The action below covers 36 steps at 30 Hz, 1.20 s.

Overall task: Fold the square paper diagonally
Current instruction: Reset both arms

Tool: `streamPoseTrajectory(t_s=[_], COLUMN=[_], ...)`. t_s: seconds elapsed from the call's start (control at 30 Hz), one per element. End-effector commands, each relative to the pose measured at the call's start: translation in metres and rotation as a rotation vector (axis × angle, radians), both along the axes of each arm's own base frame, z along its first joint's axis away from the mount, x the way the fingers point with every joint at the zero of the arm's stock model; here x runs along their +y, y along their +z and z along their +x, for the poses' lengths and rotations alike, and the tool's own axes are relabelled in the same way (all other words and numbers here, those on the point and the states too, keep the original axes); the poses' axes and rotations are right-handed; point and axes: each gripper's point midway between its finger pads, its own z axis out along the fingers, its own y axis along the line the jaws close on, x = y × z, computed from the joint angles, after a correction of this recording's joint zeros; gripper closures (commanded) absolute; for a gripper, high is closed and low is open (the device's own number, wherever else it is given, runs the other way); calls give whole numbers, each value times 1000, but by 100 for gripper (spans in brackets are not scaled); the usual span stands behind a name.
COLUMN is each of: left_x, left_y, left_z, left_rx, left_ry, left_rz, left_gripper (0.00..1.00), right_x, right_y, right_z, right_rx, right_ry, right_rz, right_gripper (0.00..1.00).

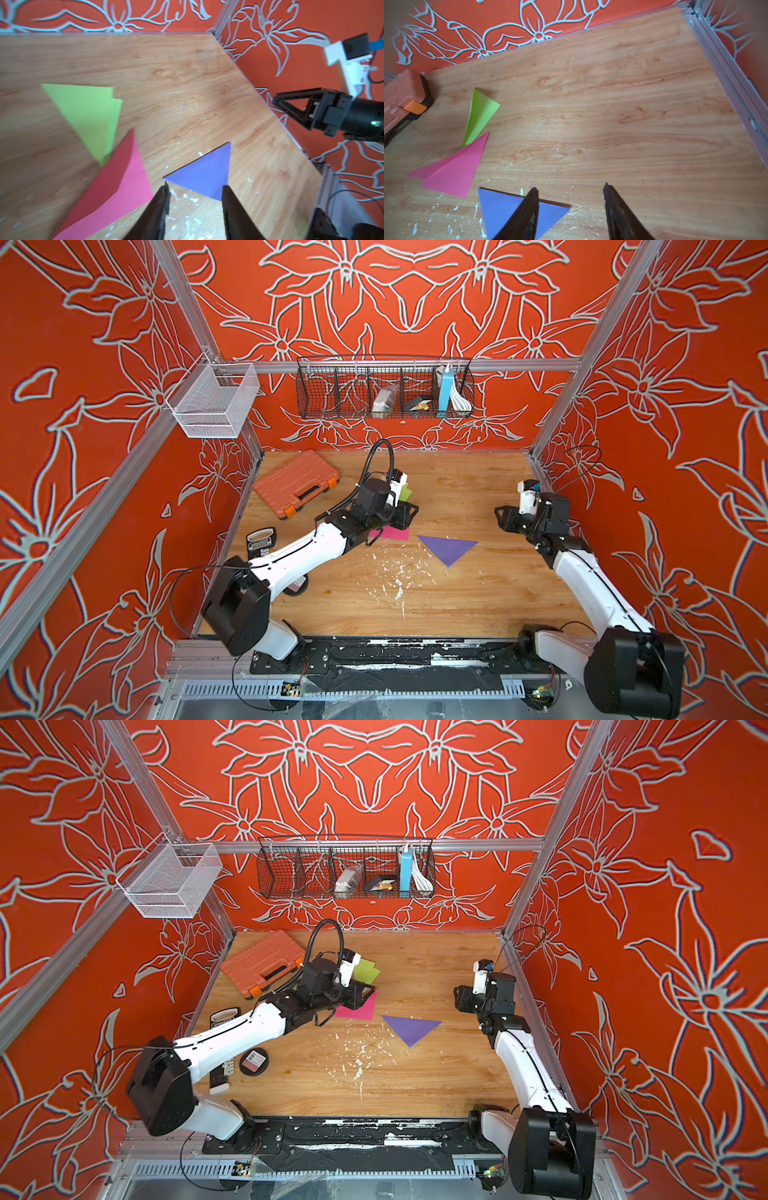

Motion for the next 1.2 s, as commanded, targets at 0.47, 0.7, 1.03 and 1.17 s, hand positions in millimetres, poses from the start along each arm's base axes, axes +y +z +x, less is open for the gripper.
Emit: streamPoseTrajectory(t_s=[0.47, 0.7, 1.03, 1.17], left_x=[193, 250, 290, 287], left_y=[-69, -71, -111, -117], left_z=[-7, -2, 14, 15], left_rx=[-81, -179, -162, -168], left_ry=[401, 536, 605, 577], left_rz=[195, 257, 179, 167], left_gripper=[66, 66, 64, 64], right_x=[-34, -45, -34, -27], right_y=[-23, -40, -60, -60], right_z=[10, 18, 35, 31], right_rx=[-123, -132, -195, -221], right_ry=[-112, -122, -67, -24], right_rz=[-195, -297, -268, -266], right_gripper=[55, 55, 58, 60])
